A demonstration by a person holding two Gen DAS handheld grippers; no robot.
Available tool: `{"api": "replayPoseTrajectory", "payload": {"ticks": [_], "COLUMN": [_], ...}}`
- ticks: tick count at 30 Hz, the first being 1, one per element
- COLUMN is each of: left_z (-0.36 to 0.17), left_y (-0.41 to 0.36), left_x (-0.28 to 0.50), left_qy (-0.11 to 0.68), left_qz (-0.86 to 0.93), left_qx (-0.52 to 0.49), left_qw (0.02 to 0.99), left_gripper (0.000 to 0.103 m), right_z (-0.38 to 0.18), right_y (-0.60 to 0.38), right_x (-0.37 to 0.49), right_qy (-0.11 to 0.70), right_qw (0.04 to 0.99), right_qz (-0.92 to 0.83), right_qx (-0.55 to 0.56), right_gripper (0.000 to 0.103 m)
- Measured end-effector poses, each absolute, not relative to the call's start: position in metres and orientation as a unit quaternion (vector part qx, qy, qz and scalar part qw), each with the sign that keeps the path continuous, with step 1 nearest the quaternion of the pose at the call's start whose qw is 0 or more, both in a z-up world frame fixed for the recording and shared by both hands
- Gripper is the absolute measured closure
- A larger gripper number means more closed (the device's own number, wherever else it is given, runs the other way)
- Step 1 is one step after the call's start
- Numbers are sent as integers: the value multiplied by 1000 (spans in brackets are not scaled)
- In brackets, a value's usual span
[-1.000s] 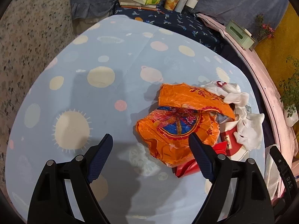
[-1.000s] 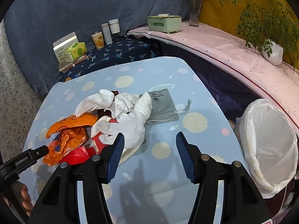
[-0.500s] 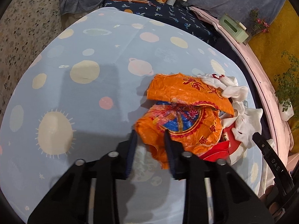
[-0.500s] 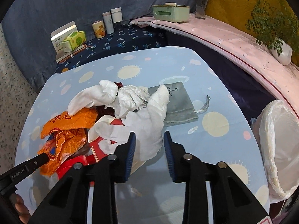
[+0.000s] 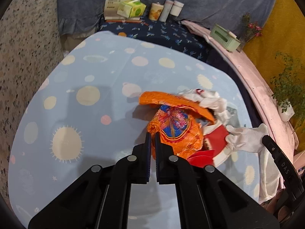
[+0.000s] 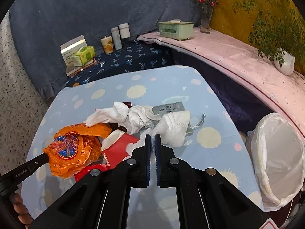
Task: Collect trash
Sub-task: 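Move the left tool to the orange snack bag and grasp it, then carry the orange bag to the bin and open the left tool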
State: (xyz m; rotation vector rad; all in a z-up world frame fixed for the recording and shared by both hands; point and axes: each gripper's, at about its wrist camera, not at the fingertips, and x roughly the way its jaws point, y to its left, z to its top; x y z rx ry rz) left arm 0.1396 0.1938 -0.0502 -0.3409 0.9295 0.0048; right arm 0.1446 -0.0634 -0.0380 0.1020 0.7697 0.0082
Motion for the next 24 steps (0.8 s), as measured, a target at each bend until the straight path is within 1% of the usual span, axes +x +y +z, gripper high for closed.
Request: {"api": "replayPoseTrajectory", "payload": {"ticks": [13, 18, 24], "left_z": [32, 58, 76], "left_y": [129, 90, 28], "left_x": [110, 104, 101], "left_qy": [383, 363, 351], "left_qz": [-63, -98, -146], "left_qx": [-129, -109, -77], "left_qw": [912, 920, 922], "left_gripper": [101, 101, 101], "right_z": [25, 39, 42], "right_y": [-107, -133, -175], "right_x": [100, 82, 64], "right_qy": [308, 289, 278], "right_qw": [948, 953, 953], "right_qz": [-9, -25, -54], "right_qx": [75, 85, 104], "right_gripper": [99, 99, 99]}}
